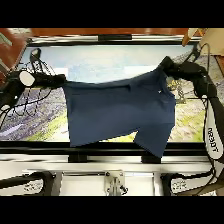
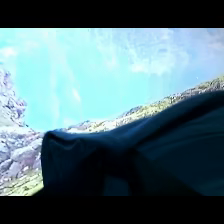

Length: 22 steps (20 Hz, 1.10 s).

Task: Fold the shirts.

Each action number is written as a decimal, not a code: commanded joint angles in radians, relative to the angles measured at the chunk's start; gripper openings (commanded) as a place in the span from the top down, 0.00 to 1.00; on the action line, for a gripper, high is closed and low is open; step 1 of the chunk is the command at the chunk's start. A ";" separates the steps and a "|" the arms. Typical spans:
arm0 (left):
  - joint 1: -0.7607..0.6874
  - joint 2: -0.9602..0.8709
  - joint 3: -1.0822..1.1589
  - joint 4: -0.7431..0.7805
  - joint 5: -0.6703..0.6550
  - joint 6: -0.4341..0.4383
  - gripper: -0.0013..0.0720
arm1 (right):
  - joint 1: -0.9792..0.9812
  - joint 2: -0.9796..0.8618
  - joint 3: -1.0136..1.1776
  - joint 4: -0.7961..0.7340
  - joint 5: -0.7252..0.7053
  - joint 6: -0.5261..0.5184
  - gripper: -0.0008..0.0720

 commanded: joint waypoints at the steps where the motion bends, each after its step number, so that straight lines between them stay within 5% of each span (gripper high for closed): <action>1: 0.026 -0.046 0.019 -0.047 -0.261 0.000 0.06 | -0.021 -0.009 0.021 -0.023 -0.130 -0.002 0.13; 4: 0.117 -0.024 0.029 -0.029 -0.681 0.069 0.08 | -0.150 0.076 0.069 -0.201 -0.399 -0.005 0.13; 6: 0.153 0.040 -0.063 -0.032 -0.794 0.095 0.08 | -0.247 0.131 0.072 -0.362 -0.617 -0.023 0.14; 10: 0.157 0.255 -0.472 -0.170 -0.637 0.093 0.08 | -0.392 0.139 0.071 -0.441 -0.883 -0.105 0.14; 14: 0.159 0.348 -0.721 -0.251 -0.519 0.131 0.08 | -0.425 0.139 0.072 -0.364 -0.888 -0.122 0.14; 22: 0.099 0.297 -0.770 -0.355 -0.306 0.153 0.08 | -0.417 0.139 0.072 -0.317 -0.825 -0.126 0.14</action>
